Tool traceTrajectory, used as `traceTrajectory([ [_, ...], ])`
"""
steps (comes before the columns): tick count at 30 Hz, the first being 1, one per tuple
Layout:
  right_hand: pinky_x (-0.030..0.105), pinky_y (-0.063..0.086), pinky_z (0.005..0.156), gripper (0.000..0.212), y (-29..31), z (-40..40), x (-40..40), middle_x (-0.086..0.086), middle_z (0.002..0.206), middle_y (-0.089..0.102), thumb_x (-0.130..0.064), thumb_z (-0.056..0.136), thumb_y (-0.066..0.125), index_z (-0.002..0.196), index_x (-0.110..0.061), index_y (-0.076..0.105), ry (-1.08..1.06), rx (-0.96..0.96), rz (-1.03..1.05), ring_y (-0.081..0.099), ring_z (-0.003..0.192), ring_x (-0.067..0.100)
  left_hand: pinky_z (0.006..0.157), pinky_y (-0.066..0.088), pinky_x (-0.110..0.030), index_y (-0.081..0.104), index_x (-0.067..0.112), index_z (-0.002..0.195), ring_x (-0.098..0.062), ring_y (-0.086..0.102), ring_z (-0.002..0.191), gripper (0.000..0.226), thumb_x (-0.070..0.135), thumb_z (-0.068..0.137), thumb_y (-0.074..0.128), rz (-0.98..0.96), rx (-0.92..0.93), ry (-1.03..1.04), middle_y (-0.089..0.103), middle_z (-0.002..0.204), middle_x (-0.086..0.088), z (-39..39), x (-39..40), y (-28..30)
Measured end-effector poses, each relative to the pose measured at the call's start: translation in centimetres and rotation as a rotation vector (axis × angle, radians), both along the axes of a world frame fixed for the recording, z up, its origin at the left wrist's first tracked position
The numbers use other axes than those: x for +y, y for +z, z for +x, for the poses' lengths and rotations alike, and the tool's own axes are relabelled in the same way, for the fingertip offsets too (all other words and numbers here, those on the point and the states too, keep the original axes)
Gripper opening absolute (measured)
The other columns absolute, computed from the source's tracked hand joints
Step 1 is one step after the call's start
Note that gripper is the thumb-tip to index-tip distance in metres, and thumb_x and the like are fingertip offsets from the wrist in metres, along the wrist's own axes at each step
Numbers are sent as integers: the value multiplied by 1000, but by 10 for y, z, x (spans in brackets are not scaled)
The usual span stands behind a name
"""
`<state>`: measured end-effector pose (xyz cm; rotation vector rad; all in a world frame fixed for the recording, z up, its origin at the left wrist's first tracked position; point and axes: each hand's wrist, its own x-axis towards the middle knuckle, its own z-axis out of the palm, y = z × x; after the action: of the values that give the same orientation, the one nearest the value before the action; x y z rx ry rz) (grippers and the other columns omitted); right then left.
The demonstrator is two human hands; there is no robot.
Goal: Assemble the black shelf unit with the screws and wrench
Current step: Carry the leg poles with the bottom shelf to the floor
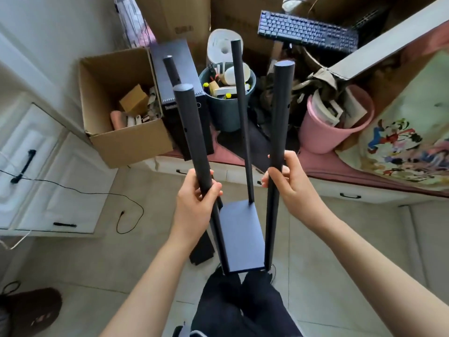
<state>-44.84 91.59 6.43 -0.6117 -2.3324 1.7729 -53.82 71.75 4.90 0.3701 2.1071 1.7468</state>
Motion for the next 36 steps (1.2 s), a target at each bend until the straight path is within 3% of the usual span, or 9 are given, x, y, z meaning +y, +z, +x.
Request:
traceTrajectory([
  [3,36,51,89,19,-15,5,23,12,87,65,-18,103,47,112,-35,44,14,-48,-7,66,87,20,76,54,-18,53,36,98,-16,68,83,30,11,94,68,-71,-9,-50,66,85,-3,-3,21,-13],
  [8,35,51,89,19,-39,23,64,5,87,67,-22,102,49,106,-40,44,60,-140,-3,68,87,15,71,49,-6,56,35,90,-1,67,89,32,9,89,74,-182,2,-14,70,89,17,8,59,-37],
  [13,39,53,86,18,-76,50,109,3,96,70,-25,101,54,112,-37,47,115,-254,13,68,92,19,67,46,-3,60,32,83,3,66,82,31,8,83,79,-301,-8,101,68,83,23,48,101,-72],
  [17,23,53,80,19,-122,75,138,-9,102,70,-21,99,58,112,-32,50,139,-346,-13,67,92,4,62,44,-4,61,34,82,2,66,79,32,7,83,77,-410,-79,196,69,78,17,81,130,-113],
  [20,12,47,75,34,-159,89,147,-9,104,68,-11,96,60,119,-32,48,160,-413,-20,65,95,3,65,42,-9,57,36,87,-5,67,86,37,3,86,73,-473,-140,247,68,90,16,100,146,-147],
  [25,18,49,73,38,-217,96,152,-6,99,68,-5,93,59,116,-34,50,84,-483,-20,66,91,11,62,41,0,57,32,84,4,64,77,39,-5,85,70,-524,-174,244,67,87,16,108,158,-201],
  [28,9,47,67,40,-250,99,150,-12,98,67,-5,92,61,107,-41,51,39,-504,-19,65,87,3,63,41,0,61,21,91,11,60,74,30,-7,84,70,-554,-175,217,66,83,11,113,156,-236],
  [33,-3,41,66,45,-302,107,135,-22,96,65,-5,91,64,95,-49,51,-66,-539,-44,60,86,-18,71,48,-17,62,13,96,-8,64,82,24,-5,84,73,-601,-177,135,67,85,5,117,146,-293],
  [36,1,42,69,34,-329,113,119,-21,95,67,-16,92,68,92,-48,55,-128,-555,-34,60,91,-16,71,45,-18,64,10,99,-12,62,83,20,-3,85,72,-635,-153,75,67,88,2,119,134,-323],
])
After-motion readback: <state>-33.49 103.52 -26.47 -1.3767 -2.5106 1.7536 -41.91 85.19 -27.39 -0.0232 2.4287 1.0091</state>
